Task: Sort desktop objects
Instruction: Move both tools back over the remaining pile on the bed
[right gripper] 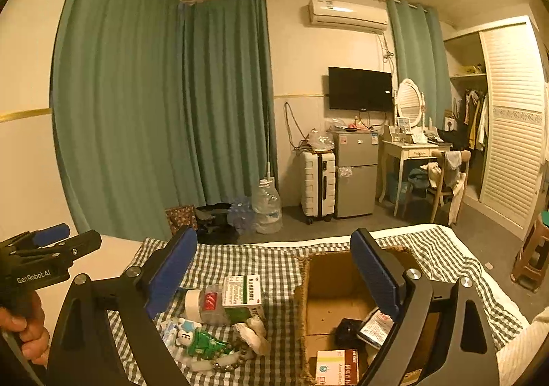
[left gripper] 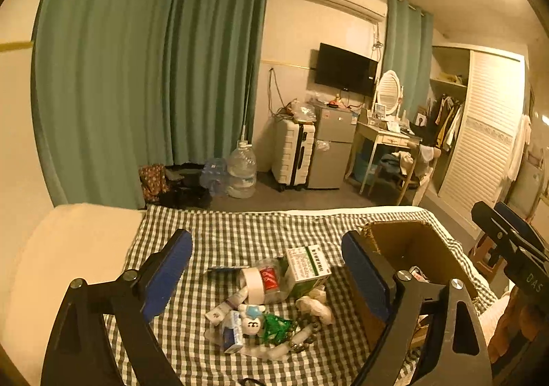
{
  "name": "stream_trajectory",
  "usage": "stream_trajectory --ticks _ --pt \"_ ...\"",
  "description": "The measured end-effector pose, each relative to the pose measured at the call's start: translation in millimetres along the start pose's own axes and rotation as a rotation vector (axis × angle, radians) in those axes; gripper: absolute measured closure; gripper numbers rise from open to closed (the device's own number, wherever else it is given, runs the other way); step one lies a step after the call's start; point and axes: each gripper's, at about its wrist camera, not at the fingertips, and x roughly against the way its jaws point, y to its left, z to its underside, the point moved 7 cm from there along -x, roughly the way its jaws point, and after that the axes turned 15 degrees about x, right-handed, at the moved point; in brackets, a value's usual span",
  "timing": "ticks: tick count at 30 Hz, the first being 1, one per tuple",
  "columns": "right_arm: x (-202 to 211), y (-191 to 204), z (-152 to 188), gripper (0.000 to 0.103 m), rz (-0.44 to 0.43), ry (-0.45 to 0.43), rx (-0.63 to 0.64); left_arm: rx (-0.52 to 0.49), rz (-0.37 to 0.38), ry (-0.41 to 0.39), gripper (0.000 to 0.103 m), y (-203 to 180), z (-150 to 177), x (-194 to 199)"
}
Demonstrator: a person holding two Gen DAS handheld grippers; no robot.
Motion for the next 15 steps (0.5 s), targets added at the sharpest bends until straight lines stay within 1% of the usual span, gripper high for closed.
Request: stream_trajectory --ticks 3,7,9,11,13,15 --pt "-4 11 0 0.011 -0.013 0.008 0.014 0.002 -0.018 -0.006 0.011 14 2 1" --pt "-9 24 1 0.01 -0.037 0.01 0.024 0.013 -0.039 -0.015 0.007 31 2 1" --pt "-12 33 2 0.008 -0.048 0.008 0.036 0.024 -0.052 -0.019 0.006 40 2 1" --pt "-15 41 4 0.004 -0.065 0.006 0.048 0.034 -0.061 -0.02 0.003 48 2 0" --pt "-17 47 6 0.003 -0.073 0.009 0.06 0.045 -0.064 -0.017 0.0 54 4 -1" --pt "-21 52 8 0.003 -0.078 0.015 0.067 0.051 -0.066 -0.018 0.0 58 5 0"
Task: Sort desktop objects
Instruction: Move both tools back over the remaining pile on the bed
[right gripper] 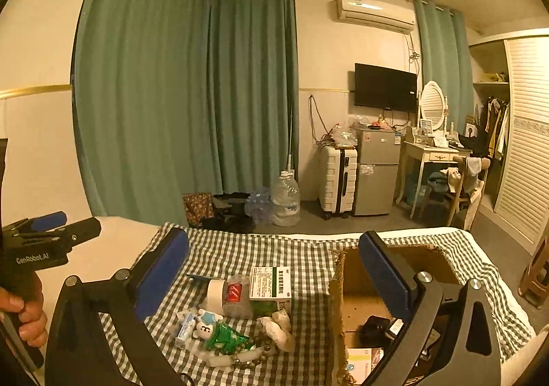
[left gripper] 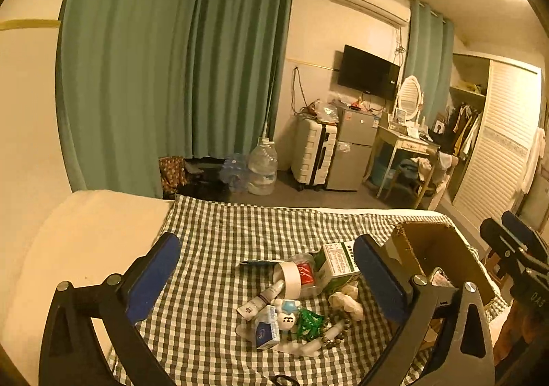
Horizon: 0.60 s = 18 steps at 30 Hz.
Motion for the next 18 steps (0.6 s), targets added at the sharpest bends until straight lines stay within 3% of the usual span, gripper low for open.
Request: stream_trajectory --ticks 6,18 --pt "-9 10 6 0.0 -0.018 0.011 0.015 -0.038 -0.048 -0.007 0.0 8 4 -8" --pt "-44 29 31 0.0 -0.061 0.088 0.062 -0.05 -0.096 0.088 0.0 21 30 -40"
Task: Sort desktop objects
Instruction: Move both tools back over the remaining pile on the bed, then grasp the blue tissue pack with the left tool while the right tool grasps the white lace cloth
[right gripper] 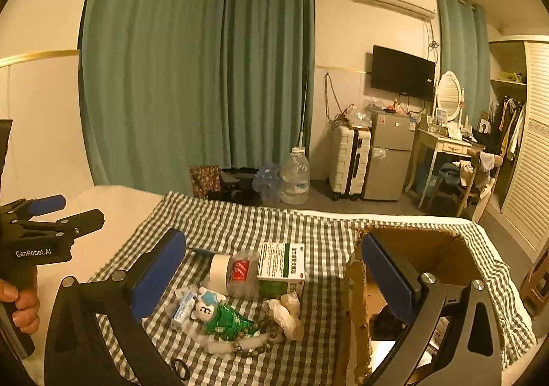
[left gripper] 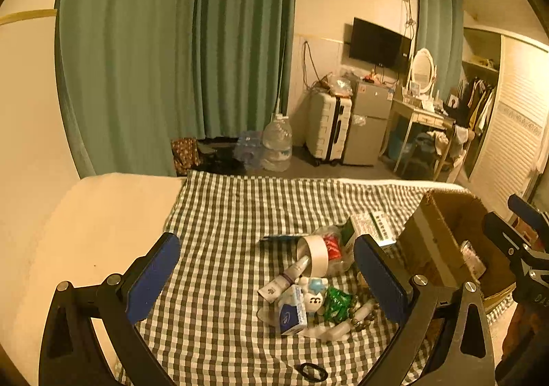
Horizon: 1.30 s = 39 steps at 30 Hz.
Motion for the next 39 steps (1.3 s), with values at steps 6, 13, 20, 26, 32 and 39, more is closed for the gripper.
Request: stream_trajectory --ticks 6,13,20,26,32,39 --pt "-17 12 11 0.0 0.0 0.017 0.064 -0.029 -0.02 0.05 0.0 -1 17 -21" --pt "-39 20 28 0.0 0.028 0.015 0.127 -0.062 -0.04 0.085 0.0 1 36 -45" --pt "-75 28 51 0.0 -0.027 0.081 0.165 -0.054 -0.04 0.103 0.0 6 48 -66" --pt "-109 33 80 0.0 -0.11 0.165 0.125 -0.077 -0.042 0.154 0.0 5 67 -91" --pt "-139 35 110 0.004 -0.139 0.239 0.127 -0.064 -0.009 0.231 0.0 2 86 -107" --pt "-168 43 139 0.029 -0.178 0.331 0.155 -0.048 -0.021 0.34 0.0 0 111 -135"
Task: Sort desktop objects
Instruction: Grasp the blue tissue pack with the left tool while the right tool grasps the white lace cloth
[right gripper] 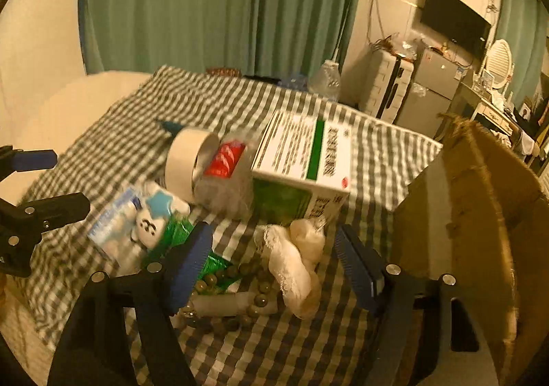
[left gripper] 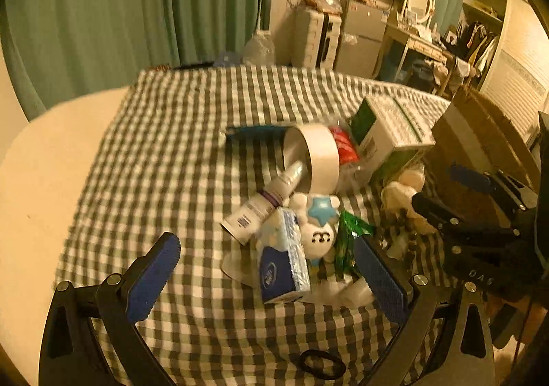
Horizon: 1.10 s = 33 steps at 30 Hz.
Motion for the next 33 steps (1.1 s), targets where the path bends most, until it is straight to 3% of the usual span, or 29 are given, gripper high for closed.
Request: stream_trajectory --ticks 8,12,15,21,23,25,26,27,33 --pt "-33 -8 14 0.029 -0.013 0.066 -0.038 0.009 -0.041 0.123 0.0 0 23 -40" --pt "-47 -11 23 0.029 -0.009 0.11 -0.052 0.02 -0.064 0.145 0.002 3 27 -52" --pt "-54 -12 31 0.029 -0.022 0.14 -0.072 0.014 -0.086 0.177 0.011 4 33 -59" --pt "-62 -7 39 0.029 -0.05 0.164 -0.083 0.044 -0.118 0.224 0.043 14 38 -66" --pt "-66 -10 41 0.038 -0.082 0.171 -0.116 0.056 -0.101 0.224 0.062 14 37 -63" --pt "-67 -12 44 0.061 -0.11 0.182 -0.148 0.063 -0.088 0.23 0.081 15 39 -61" --pt "-68 -13 45 0.075 -0.123 0.184 -0.155 0.065 -0.081 0.231 0.083 14 40 -60" --pt "-67 -13 43 0.08 -0.127 0.184 -0.152 0.066 -0.074 0.227 0.083 14 40 -58" --pt "-60 -10 39 0.088 -0.136 0.169 -0.143 0.065 -0.073 0.184 0.084 16 33 -45"
